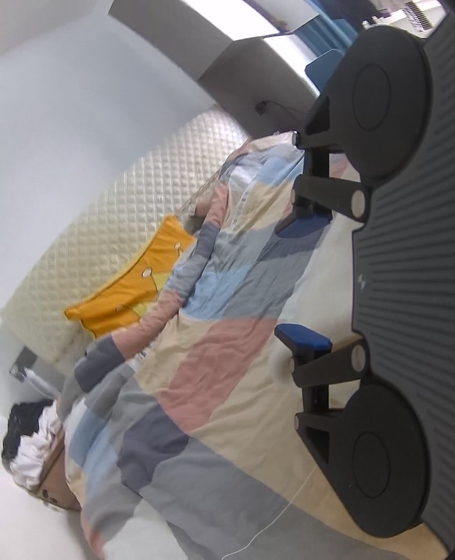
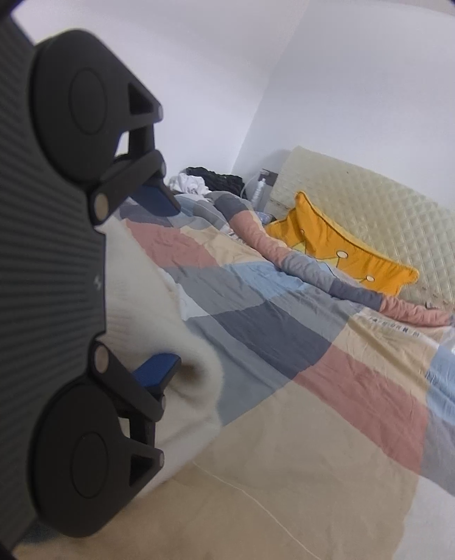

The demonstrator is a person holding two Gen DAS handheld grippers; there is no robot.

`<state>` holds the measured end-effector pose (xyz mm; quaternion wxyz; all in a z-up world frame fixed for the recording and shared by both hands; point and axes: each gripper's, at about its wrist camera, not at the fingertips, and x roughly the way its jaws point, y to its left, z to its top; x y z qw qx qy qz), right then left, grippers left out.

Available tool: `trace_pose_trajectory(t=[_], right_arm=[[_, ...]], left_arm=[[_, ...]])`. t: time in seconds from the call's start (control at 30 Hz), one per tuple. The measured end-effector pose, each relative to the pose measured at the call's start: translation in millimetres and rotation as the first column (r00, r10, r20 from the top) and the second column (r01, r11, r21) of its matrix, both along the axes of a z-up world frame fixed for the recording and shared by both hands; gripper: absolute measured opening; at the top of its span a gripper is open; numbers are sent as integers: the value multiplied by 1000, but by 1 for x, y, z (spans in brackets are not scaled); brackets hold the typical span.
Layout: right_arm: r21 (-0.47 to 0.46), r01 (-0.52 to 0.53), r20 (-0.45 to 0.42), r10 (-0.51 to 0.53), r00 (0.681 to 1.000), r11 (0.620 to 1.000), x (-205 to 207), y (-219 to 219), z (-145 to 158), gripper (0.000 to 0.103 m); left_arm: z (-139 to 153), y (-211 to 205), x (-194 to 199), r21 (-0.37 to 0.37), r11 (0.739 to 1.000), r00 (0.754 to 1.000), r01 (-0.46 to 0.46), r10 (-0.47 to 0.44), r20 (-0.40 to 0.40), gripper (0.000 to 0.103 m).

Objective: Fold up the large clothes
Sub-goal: 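Lower the folded hem onto the sweater and open both grippers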

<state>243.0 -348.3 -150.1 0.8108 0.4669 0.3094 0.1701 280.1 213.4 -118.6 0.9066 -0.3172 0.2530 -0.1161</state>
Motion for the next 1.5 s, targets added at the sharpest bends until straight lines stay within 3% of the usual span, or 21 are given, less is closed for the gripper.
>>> trace_pose_trajectory(t=[0.1, 0.2, 0.37, 0.43, 0.6, 0.8, 0.87, 1.0, 1.13, 1.3, 1.5], right_arm=[[-57, -50, 24, 52, 998, 997, -9, 13, 7, 87], [-176, -112, 23, 117, 993, 978, -23, 31, 9, 87], [-395, -231, -21, 243, 970, 889, -38, 73, 6, 75], [-472, -265, -61, 269, 961, 841, -34, 87, 1, 54], [-580, -268, -161, 215, 963, 769, -12, 100, -22, 32], [-700, -187, -101, 164, 981, 689, 17, 112, -17, 31], [-696, -152, -73, 141, 987, 701, 29, 109, -15, 31], [-616, -97, -49, 84, 995, 781, 54, 99, -17, 31], [-594, -6, 5, 11, 1000, 805, 75, 91, -17, 33], [-470, 40, 24, -32, 999, 882, 85, 68, -18, 33], [-491, 54, 43, -38, 998, 870, 85, 73, -18, 33]], left_arm=[[-2, -15, -12, 44, 997, 998, 58, -56, -36, 60], [-13, -39, -21, 91, 986, 988, 139, -132, -77, 60], [-34, -90, -19, 239, 925, 948, 295, -253, -194, 60], [-46, -103, -17, 303, 915, 953, 267, -203, -226, 60], [-67, -106, 2, 357, 923, 963, 145, -49, -264, 60], [-67, -89, 48, 325, 945, 963, 23, 66, -260, 60], [-65, -88, 61, 362, 932, 965, -1, 95, -244, 60], [-60, -79, 82, 294, 956, 973, -23, 89, -212, 60], [-53, -79, 90, 291, 956, 986, -42, 87, -142, 60], [-60, -74, 96, 263, 963, 985, -50, 91, -144, 62], [-72, -65, 102, 223, 973, 981, -55, 94, -172, 62]])
